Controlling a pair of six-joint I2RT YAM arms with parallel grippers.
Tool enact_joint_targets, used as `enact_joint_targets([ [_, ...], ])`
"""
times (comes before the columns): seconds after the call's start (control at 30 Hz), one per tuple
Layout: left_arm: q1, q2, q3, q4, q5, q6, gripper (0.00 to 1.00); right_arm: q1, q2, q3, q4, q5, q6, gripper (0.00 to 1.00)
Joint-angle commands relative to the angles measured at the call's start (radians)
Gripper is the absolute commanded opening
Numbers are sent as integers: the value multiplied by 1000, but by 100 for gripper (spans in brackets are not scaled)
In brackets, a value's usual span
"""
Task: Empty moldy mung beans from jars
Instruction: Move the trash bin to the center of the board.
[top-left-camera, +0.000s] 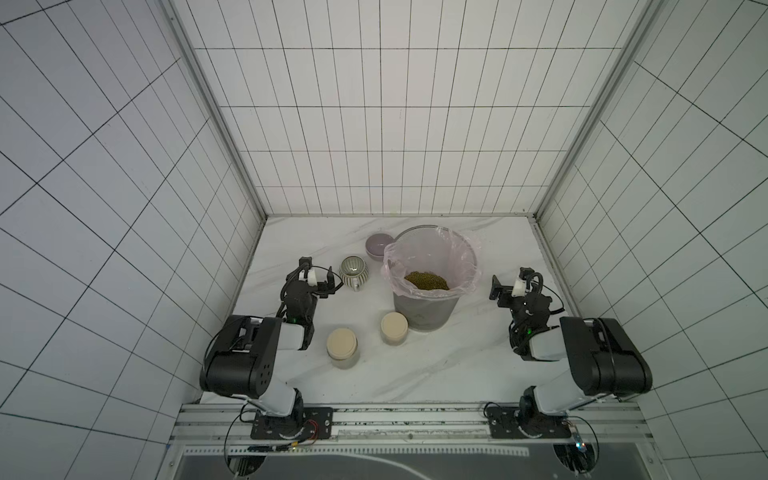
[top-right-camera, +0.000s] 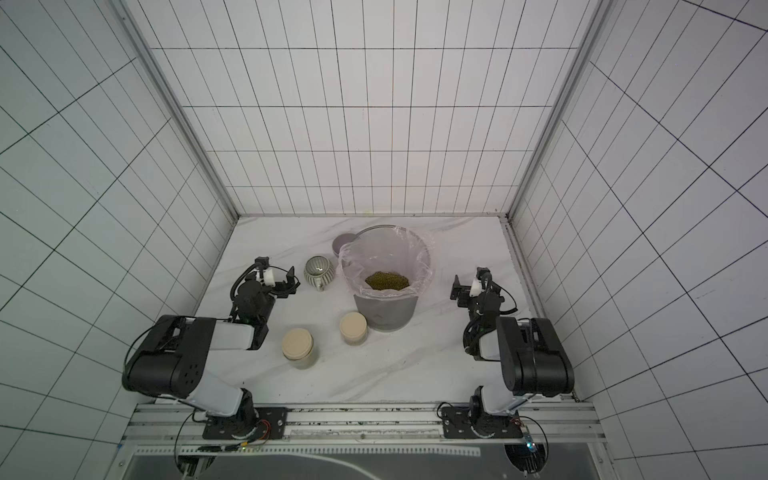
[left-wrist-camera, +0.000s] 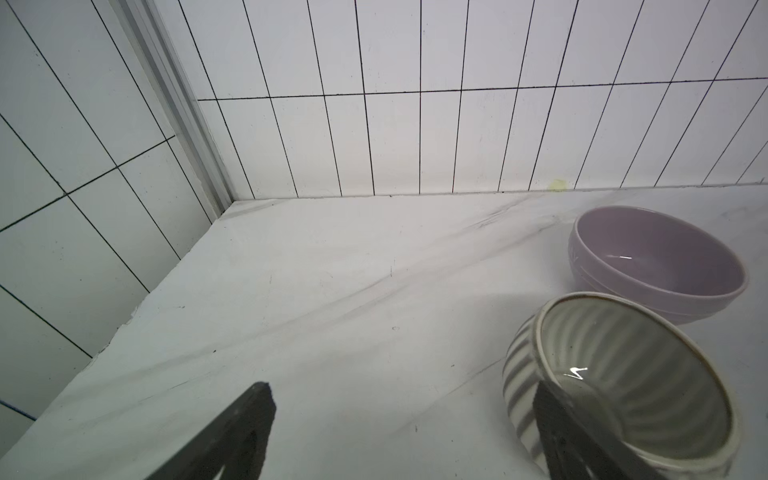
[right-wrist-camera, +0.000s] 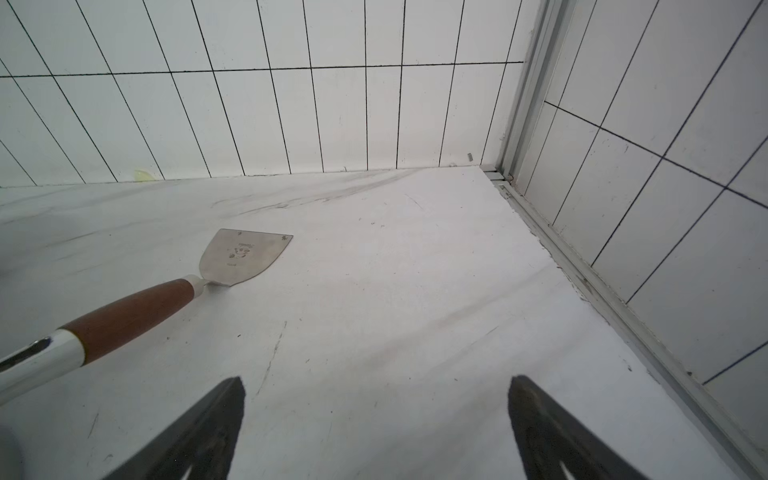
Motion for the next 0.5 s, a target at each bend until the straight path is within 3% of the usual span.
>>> enact_joint_targets([
  [0.0, -1, -10, 0, -18, 11, 17, 97, -9, 1, 29, 21, -20, -16, 100],
  [0.47, -7, 3, 1, 2, -11, 9, 97, -9, 1, 28, 25, -19, -17, 100],
])
